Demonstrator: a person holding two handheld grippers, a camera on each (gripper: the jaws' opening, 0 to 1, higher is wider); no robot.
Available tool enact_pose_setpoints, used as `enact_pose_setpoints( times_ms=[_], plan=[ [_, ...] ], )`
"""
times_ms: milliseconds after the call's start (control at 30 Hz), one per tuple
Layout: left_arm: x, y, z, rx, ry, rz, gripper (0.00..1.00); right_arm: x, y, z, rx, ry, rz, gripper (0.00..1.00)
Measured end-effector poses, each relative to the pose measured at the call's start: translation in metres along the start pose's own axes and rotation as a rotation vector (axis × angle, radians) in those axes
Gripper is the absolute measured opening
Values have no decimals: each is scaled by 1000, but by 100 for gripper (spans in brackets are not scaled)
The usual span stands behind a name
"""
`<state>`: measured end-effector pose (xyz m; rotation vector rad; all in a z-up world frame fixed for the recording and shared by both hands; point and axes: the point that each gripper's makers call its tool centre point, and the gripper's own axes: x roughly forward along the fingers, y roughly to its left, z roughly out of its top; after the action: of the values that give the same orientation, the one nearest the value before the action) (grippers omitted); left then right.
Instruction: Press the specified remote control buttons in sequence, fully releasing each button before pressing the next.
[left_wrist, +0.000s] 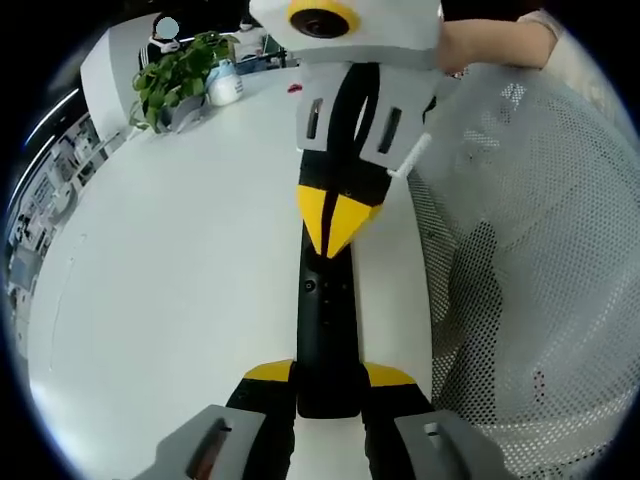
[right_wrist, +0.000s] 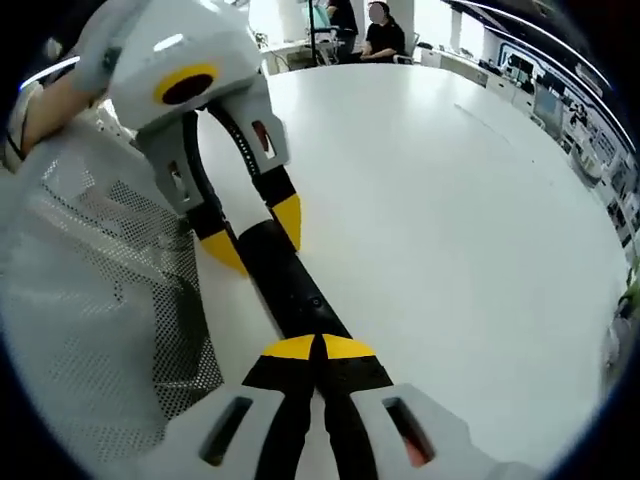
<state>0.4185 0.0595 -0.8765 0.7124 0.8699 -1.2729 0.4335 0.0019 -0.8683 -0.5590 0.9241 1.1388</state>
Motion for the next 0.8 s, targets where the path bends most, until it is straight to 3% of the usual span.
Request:
enact_pose_setpoints(
  times_ms=[100,433,600,800],
  plan=[
    [0,0,0,5,-2,0,25,3,7,3,-35,6,30,0],
    [0,-1,0,9,-4,-2,25,6,6,8,-72,19,-6,0],
    [-1,-1,0,8,-4,-3,25,7,7,8,-155,72,-31,0],
    [0,-1,0,8,-4,-3,25,7,5,9,-145,109,-24,0]
  ],
)
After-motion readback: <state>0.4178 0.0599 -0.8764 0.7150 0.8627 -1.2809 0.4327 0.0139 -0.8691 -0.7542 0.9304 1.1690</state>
